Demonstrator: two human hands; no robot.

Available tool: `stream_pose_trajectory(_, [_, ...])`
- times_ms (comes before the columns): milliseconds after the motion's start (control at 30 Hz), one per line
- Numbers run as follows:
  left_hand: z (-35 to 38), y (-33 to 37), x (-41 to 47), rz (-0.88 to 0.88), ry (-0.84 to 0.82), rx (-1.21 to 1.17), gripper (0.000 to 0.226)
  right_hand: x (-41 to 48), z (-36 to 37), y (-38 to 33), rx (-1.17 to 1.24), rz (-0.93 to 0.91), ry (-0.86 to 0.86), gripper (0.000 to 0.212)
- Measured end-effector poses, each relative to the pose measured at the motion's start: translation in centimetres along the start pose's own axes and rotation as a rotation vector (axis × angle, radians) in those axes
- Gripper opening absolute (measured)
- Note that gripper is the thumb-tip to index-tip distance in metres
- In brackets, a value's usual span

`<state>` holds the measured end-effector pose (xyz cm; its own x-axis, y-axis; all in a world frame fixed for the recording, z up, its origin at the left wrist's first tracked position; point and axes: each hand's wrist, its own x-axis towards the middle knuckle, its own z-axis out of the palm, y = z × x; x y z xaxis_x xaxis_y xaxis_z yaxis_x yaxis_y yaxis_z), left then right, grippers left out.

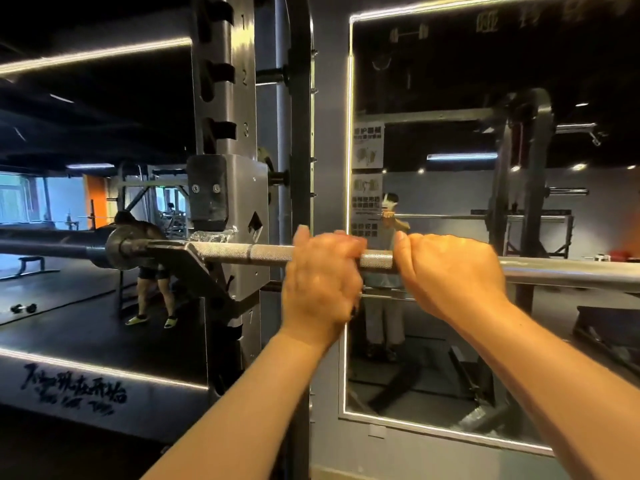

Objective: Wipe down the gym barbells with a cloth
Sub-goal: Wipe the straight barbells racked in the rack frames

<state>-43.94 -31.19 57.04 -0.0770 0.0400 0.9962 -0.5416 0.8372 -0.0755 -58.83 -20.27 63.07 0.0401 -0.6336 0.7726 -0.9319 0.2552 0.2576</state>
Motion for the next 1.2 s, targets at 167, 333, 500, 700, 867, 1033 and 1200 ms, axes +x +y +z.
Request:
stream_pose_trajectory(167, [0.9,2.4,0.8,-0.36,0.165,-0.035,0.027,0.0,0.1,-0.3,-0.009,-0.017,-0.008,0.042])
stream_pose_trajectory(333, [2.9,5.1,-0.5,-0.114,0.037,-0.034,0.037,0.2,-0.2,-0.1,0.054,0.002,-0.062,0.044])
stream_pose_trajectory(500, [0.5,0.7,-0.7,-0.09,0.056,-0.003,0.03,-0.7,-0.5,2.0,-0.043,0.002,-0.047,0.042])
stream_pose_trajectory(700, [3.3,4.7,-0.4,-0.384,0.239,-0.106,0.028,-0.9,-0.4,1.2,-0.101,0.022,-0.008,0.025])
stream_pose_trajectory(867, [5.6,6.2,-2.5,-0.086,0.081,-0.119,0.038,-0.9,0.3,1.6,-0.088,0.026,0.043,0.045])
stream_pose_trajectory(1033, [2.8,2.2,-1.4,-0.038,0.087,-0.043,0.032,-1.0,0.6,1.7,-0.022,0.04,0.037,0.042])
stream_pose_trajectory(1200, [4.3,6.1,-0.4,-0.302,0.198,-0.122,0.029,-0.7,0.7,1.7,-0.037,0.038,0.026,0.05])
